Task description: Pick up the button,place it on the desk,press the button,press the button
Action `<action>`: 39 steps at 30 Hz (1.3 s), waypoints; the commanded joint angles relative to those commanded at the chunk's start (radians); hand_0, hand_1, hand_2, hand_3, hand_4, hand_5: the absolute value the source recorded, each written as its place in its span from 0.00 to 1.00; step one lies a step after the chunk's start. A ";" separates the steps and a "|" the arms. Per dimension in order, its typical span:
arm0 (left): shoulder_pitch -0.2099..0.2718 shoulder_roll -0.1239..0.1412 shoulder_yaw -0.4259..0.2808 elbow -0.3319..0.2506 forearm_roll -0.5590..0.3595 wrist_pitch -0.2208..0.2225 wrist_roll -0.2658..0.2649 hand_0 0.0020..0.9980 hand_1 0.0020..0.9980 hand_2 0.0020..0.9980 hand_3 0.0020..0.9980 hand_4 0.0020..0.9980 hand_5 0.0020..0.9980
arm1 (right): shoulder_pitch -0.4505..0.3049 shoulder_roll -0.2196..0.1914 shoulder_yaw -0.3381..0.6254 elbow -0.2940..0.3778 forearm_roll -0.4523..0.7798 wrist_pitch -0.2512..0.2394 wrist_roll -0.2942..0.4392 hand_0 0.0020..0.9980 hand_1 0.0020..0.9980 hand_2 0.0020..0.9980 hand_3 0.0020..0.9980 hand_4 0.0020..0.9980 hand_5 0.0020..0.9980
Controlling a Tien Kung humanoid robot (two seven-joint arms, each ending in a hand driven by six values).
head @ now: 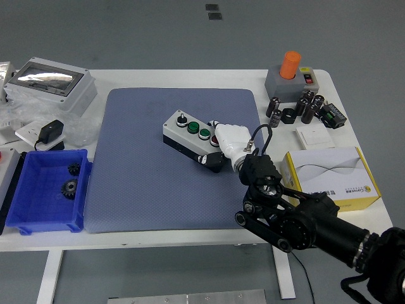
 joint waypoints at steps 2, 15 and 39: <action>0.000 0.000 0.000 0.000 0.000 0.000 -0.001 0.70 0.68 0.68 0.82 0.72 0.83 | 0.000 0.000 -0.001 0.000 -0.001 -0.001 0.000 0.11 0.29 0.36 0.46 0.49 0.17; 0.002 0.000 -0.004 0.006 0.004 0.002 -0.021 0.70 0.68 0.68 0.82 0.72 0.84 | -0.004 -0.006 -0.003 0.012 -0.028 -0.019 0.026 0.08 0.25 0.31 0.38 0.21 0.00; 0.014 -0.008 0.001 0.002 -0.007 0.014 -0.018 0.70 0.68 0.68 0.82 0.72 0.85 | -0.032 -0.268 -0.048 0.332 0.117 0.061 0.414 0.09 0.25 0.37 0.40 0.17 0.00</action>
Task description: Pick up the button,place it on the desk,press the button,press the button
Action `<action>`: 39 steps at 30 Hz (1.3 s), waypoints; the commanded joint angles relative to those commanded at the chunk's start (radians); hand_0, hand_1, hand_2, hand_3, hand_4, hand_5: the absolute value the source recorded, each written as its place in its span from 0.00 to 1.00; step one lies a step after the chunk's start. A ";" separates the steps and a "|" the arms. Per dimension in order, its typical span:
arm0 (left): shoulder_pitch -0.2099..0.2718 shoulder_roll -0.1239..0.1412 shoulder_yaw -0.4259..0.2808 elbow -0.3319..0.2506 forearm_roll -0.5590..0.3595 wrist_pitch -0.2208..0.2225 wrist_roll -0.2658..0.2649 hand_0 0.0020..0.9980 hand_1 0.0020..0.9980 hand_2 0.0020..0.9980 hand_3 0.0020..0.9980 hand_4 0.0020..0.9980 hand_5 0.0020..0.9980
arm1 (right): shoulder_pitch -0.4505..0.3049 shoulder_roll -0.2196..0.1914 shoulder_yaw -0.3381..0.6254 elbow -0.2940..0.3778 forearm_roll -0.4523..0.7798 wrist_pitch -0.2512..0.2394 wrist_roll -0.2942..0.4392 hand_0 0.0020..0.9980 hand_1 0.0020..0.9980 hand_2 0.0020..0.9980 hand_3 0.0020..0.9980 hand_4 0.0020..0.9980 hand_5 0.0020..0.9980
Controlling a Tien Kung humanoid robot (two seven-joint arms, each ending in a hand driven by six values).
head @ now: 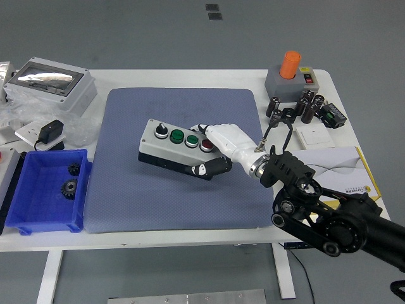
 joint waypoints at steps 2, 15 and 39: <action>-0.003 -0.001 -0.003 0.001 0.005 -0.001 -0.002 0.70 0.68 0.68 0.82 0.72 0.85 | 0.005 0.010 -0.035 -0.016 -0.039 -0.009 0.006 0.09 0.25 0.37 0.40 0.17 0.00; -0.006 -0.005 -0.004 0.002 0.010 -0.003 -0.004 0.70 0.68 0.68 0.82 0.72 0.85 | 0.022 0.061 -0.076 -0.117 -0.171 -0.034 0.009 0.15 0.33 0.38 0.44 0.20 0.00; -0.006 -0.002 -0.006 0.000 0.007 -0.001 -0.012 0.70 0.68 0.68 0.82 0.71 0.85 | 0.020 0.058 -0.044 -0.099 -0.208 0.019 -0.044 0.11 0.31 0.57 0.66 0.58 0.14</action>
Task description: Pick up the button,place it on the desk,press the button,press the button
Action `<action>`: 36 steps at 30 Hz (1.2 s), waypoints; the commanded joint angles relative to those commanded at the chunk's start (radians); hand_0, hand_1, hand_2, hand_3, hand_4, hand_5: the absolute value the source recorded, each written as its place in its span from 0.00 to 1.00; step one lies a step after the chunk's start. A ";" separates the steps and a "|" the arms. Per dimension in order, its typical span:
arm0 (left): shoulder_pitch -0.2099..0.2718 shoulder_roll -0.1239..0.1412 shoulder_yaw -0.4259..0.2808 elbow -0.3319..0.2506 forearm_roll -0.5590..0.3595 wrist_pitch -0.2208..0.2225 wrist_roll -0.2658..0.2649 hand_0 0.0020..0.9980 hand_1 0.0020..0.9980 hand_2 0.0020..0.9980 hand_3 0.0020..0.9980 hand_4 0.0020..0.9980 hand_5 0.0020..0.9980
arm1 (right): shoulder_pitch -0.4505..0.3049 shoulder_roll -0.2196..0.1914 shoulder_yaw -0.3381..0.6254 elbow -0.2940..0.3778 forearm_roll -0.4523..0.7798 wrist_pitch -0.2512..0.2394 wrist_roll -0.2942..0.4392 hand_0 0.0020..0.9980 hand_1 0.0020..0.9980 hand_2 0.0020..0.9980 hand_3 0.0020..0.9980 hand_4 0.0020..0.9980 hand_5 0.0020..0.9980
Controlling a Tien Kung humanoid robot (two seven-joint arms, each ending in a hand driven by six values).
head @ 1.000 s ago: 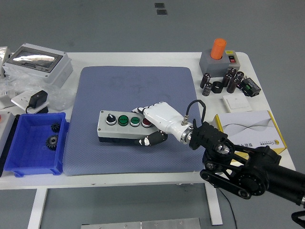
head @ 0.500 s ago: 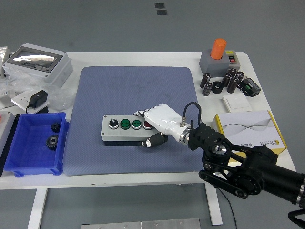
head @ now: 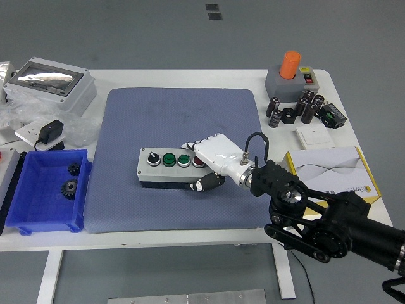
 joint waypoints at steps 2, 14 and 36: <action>0.000 0.001 0.000 0.000 0.000 0.000 0.000 0.70 0.68 0.68 0.81 0.71 0.86 | 0.000 -0.001 0.001 0.001 0.002 0.007 -0.002 0.19 0.36 0.57 0.66 0.76 0.30; 0.001 0.002 0.002 0.000 -0.003 -0.001 0.002 0.70 0.68 0.68 0.81 0.71 0.86 | 0.007 -0.001 -0.012 0.001 0.018 0.021 0.000 0.67 0.59 0.63 0.70 0.90 0.49; 0.001 0.005 -0.012 -0.004 0.006 -0.025 -0.004 0.70 0.68 0.68 0.81 0.70 0.88 | 0.003 -0.003 0.019 0.004 0.007 0.077 0.000 0.72 0.65 0.73 0.80 0.93 0.52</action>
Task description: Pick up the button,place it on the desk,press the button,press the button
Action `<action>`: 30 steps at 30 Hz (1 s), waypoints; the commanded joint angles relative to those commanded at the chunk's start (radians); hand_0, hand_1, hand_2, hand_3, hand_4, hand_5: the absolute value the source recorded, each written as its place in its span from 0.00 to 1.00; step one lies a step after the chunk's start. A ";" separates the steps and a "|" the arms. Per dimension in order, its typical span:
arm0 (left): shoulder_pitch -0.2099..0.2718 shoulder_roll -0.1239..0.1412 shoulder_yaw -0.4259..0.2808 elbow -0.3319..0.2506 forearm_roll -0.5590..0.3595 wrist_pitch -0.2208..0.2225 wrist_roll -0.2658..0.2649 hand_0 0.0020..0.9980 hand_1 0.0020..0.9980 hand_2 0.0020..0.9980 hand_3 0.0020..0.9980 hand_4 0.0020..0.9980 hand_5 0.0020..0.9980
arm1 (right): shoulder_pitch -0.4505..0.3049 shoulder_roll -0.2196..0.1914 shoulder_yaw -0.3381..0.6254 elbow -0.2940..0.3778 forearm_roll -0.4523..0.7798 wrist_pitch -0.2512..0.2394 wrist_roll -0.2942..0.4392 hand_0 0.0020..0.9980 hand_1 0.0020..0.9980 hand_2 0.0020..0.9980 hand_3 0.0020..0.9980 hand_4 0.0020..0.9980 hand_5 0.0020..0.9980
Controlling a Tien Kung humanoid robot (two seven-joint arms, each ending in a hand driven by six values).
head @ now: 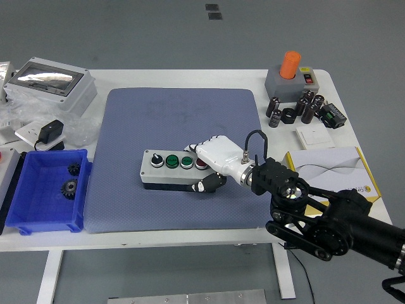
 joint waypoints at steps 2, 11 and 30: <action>0.000 0.000 -0.001 0.000 0.001 -0.004 0.001 0.70 0.68 0.67 0.81 0.71 0.87 | 0.000 -0.001 0.001 0.001 0.001 -0.001 0.002 0.73 0.67 0.76 0.86 0.97 0.57; -0.002 0.003 -0.004 -0.001 0.007 -0.013 0.002 0.71 0.68 0.67 0.81 0.71 0.87 | 0.002 -0.005 -0.010 -0.002 0.020 -0.020 0.007 0.74 0.67 0.80 0.92 1.00 0.57; 0.005 0.000 -0.002 0.000 -0.005 -0.015 -0.010 0.71 0.68 0.67 0.81 0.71 0.87 | -0.112 -0.232 0.222 0.319 0.352 0.114 0.125 0.75 0.70 0.88 1.00 1.00 0.58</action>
